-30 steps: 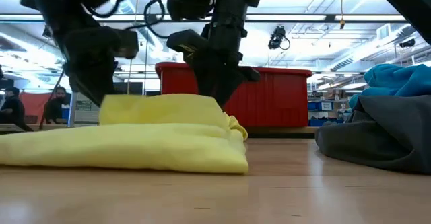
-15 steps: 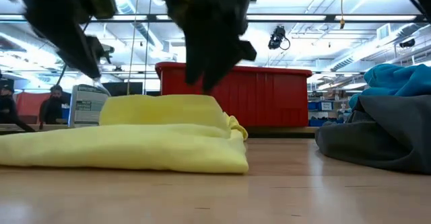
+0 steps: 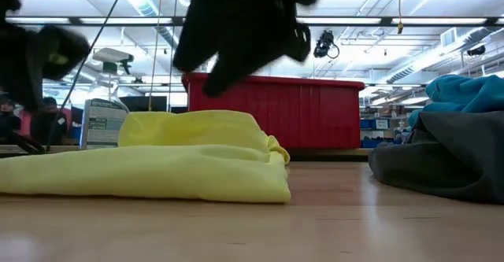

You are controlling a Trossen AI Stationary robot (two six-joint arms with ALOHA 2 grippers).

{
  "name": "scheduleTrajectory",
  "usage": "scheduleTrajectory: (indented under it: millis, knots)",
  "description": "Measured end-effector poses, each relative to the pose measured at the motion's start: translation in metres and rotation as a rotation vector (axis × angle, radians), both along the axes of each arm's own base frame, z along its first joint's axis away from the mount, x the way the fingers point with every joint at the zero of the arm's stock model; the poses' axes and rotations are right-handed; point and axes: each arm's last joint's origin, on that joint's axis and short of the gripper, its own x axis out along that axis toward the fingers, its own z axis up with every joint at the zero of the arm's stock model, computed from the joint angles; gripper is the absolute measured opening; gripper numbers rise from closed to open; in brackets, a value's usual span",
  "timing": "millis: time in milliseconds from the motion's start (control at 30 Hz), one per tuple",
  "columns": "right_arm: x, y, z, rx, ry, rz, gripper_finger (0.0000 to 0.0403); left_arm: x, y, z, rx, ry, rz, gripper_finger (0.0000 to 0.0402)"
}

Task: Fold laundry
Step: Fold the yellow shirt

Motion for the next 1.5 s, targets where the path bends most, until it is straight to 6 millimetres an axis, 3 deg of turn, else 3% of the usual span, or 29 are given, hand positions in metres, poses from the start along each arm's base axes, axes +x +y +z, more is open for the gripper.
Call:
scheduleTrajectory:
  millis: [133, 400, 500, 633, 667, 733, 867, 1000, 1067, 1167, 1300, 1367, 1500]
  knots:
    - [-0.008, 0.000, -0.026, -0.002, 0.027, -0.036, 0.0186, 0.008, -0.005, -0.022, 0.041, 0.046, 0.012, 0.0188]
    - [-0.018, -0.006, -0.053, 0.066, 0.084, -0.041, 0.0163, 0.016, -0.014, -0.049, 0.017, 0.094, 0.042, 0.0177]
    - [-0.018, -0.011, -0.058, 0.096, 0.109, -0.085, 0.0123, 0.018, -0.016, -0.052, -0.007, 0.094, 0.085, 0.0143]
    - [-0.017, -0.012, -0.057, 0.182, 0.137, -0.106, 0.0023, 0.019, -0.018, -0.051, -0.078, 0.081, 0.140, 0.0069]
    - [-0.016, -0.012, -0.056, 0.226, 0.147, -0.099, 0.0013, 0.019, -0.019, -0.049, -0.115, 0.081, 0.139, 0.0049]
    - [-0.014, -0.008, -0.051, 0.343, 0.183, -0.095, 0.0011, 0.020, -0.025, -0.043, -0.219, 0.103, 0.089, 0.0016]
    - [-0.010, 0.013, -0.027, 0.516, 0.213, -0.006, 0.0006, 0.025, -0.040, -0.018, -0.443, 0.160, -0.046, 0.0012]
    - [-0.008, 0.031, 0.011, 0.538, 0.128, 0.031, 0.0004, 0.024, -0.050, 0.013, -0.535, 0.130, -0.106, 0.0012]
    - [-0.008, 0.030, 0.027, 0.499, 0.101, 0.003, 0.0003, 0.023, -0.050, 0.029, -0.543, 0.105, -0.098, 0.0012]
    - [-0.005, 0.013, 0.039, 0.388, 0.102, -0.087, 0.0002, 0.017, -0.038, 0.050, -0.466, 0.101, -0.026, 0.0012]
    - [0.002, -0.024, 0.038, 0.260, 0.146, -0.188, 0.0002, 0.006, -0.010, 0.065, -0.255, 0.101, 0.132, 0.0011]
    - [0.006, -0.046, 0.030, 0.232, 0.179, -0.225, 0.0002, 0.004, 0.006, 0.061, -0.167, 0.127, 0.202, 0.0011]
    - [0.012, -0.087, 0.011, 0.199, 0.218, -0.283, 0.0001, 0.006, 0.035, 0.030, -0.084, 0.212, 0.309, 0.0012]
